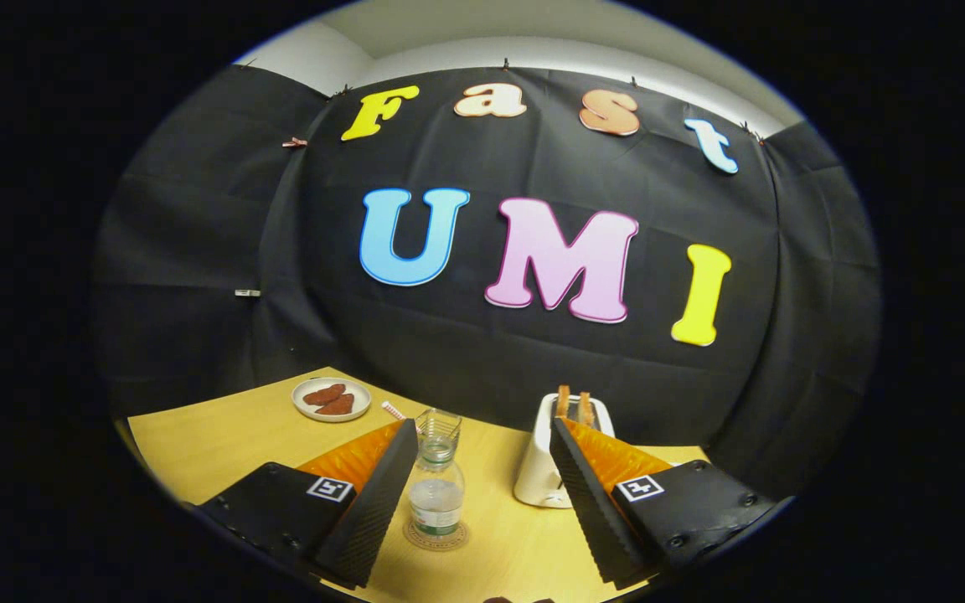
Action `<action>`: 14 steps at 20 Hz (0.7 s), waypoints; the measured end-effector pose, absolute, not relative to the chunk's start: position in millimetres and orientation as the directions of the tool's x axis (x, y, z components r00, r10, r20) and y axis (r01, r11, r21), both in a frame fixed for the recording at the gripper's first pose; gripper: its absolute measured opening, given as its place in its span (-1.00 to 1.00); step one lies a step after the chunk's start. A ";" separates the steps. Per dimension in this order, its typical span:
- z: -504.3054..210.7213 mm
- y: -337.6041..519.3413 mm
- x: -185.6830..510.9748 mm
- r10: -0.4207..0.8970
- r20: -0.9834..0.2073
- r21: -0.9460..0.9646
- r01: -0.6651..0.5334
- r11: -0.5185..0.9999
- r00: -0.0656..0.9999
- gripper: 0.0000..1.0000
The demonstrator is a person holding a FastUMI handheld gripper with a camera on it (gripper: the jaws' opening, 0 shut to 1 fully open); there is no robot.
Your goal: Take the bottle from table, then pour the juice into the cup, finally place the bottle on the coaster
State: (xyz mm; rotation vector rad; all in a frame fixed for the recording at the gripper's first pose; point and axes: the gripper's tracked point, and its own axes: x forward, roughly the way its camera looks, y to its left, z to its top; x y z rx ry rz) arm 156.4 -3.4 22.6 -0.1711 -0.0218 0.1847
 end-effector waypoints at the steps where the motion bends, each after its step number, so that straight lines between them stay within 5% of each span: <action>1: 33.7 -13.5 145.6 0.152 0.009 -0.180 -0.148 0.973 0.988 0.95; 9: 57.8 -58.6 49.6 -0.060 -0.031 -0.136 0.056 0.989 0.998 0.95; 14: 70.3 -53.1 11.3 -0.032 0.008 -0.104 0.033 0.994 0.999 0.95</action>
